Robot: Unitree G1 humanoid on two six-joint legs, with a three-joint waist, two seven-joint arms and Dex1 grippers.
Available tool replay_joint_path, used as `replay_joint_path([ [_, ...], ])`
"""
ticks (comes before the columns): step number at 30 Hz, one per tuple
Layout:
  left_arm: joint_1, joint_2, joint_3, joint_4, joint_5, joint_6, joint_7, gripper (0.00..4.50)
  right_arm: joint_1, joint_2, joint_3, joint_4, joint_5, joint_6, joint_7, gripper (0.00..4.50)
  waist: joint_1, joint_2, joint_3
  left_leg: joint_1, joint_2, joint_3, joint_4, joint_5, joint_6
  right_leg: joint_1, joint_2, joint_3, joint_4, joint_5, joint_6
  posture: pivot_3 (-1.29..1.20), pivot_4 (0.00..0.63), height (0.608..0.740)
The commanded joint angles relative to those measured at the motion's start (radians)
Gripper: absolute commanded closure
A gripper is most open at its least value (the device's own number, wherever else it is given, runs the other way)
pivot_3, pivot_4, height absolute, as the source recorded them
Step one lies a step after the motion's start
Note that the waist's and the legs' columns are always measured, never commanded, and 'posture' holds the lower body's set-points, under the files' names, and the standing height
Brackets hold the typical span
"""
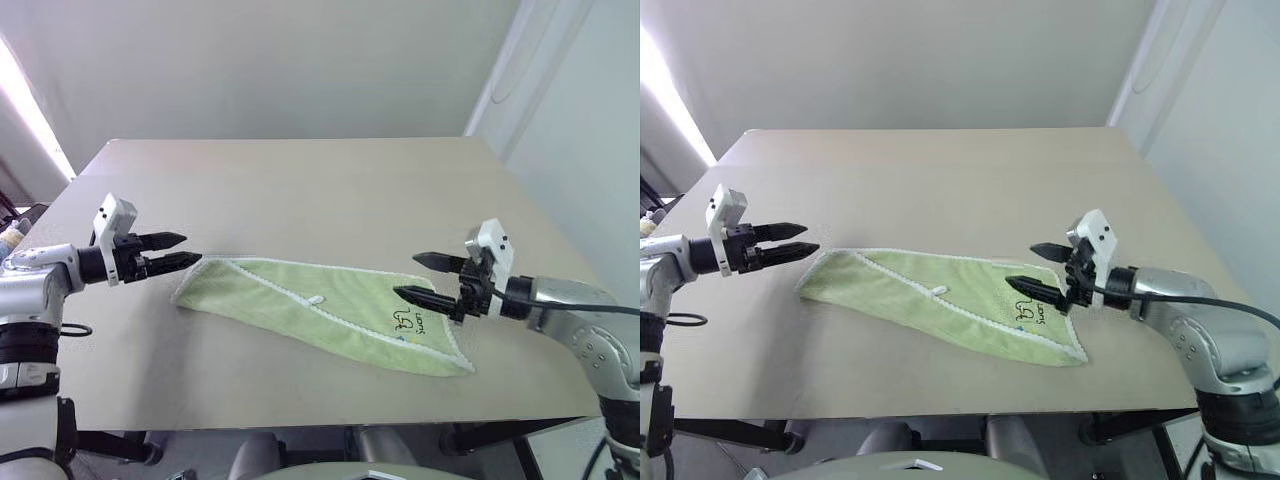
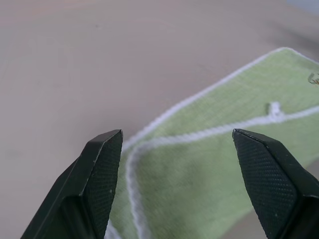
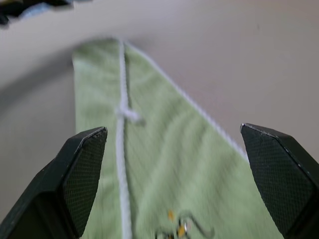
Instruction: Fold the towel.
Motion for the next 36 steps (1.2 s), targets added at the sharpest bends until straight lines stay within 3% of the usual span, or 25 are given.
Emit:
replay_joint_path([
  [1, -0.098, -0.032, -0.039, 0.119, 0.051, -0.055, 0.014, 0.79, 0.028, -0.034, -0.026, -0.055, 0.007, 0.015, 0.003, 0.03, 0.0, 0.0, 0.0, 0.0, 0.0, 0.0, 0.0, 0.0, 0.0, 0.0, 0.0, 0.0, 0.0, 0.0, 0.0, 0.0, 0.0, 0.712],
  [8, -0.283, -0.107, -0.142, 0.418, 0.203, -0.126, 0.088, 0.79, 0.066, -0.092, -0.034, -0.053, 0.002, 0.059, -0.001, 0.03, -0.003, -0.001, 0.0, 0.0, 0.0, 0.0, 0.0, 0.0, 0.0, 0.0, 0.001, 0.0, 0.0, 0.0, 0.0, 0.0, 0.0, 0.712],
  [13, -0.342, -0.131, -0.168, 0.513, 0.242, -0.123, 0.055, 0.79, 0.042, -0.084, -0.047, -0.052, 0.01, 0.073, -0.019, 0.03, -0.002, -0.001, 0.0, -0.001, 0.0, 0.0, 0.0, 0.0, 0.0, 0.0, 0.001, 0.0, 0.0, 0.0, 0.0, 0.0, 0.0, 0.712],
  [30, -0.332, -0.171, -0.247, 0.578, 0.379, -0.294, -0.002, 0.79, 0.102, -0.05, -0.048, -0.065, -0.029, 0.016, -0.057, 0.03, 0.0, -0.001, 0.0, -0.001, 0.0, 0.0, 0.0, 0.0, 0.0, 0.0, 0.0, 0.0, 0.0, 0.0, 0.0, 0.0, 0.0, 0.712],
  [33, -0.329, -0.172, -0.231, 0.578, 0.366, -0.312, -0.025, 1.35, 0.111, -0.054, -0.046, -0.066, -0.039, 0.006, -0.054, 0.0, -0.001, -0.001, 0.0, -0.001, 0.0, 0.0, 0.0, 0.0, 0.0, 0.0, 0.0, 0.0, 0.0, 0.0, 0.0, 0.0, 0.0, 0.712],
  [36, -0.325, -0.161, -0.229, 0.571, 0.366, -0.325, -0.04, 2.36, 0.116, -0.054, -0.047, -0.069, -0.042, 0.002, -0.054, 0.0, -0.001, -0.001, 0.0, -0.001, 0.0, 0.0, 0.0, 0.0, 0.0, 0.0, 0.0, 0.0, -0.001, 0.0, 0.0, 0.0, 0.0, 0.712],
])
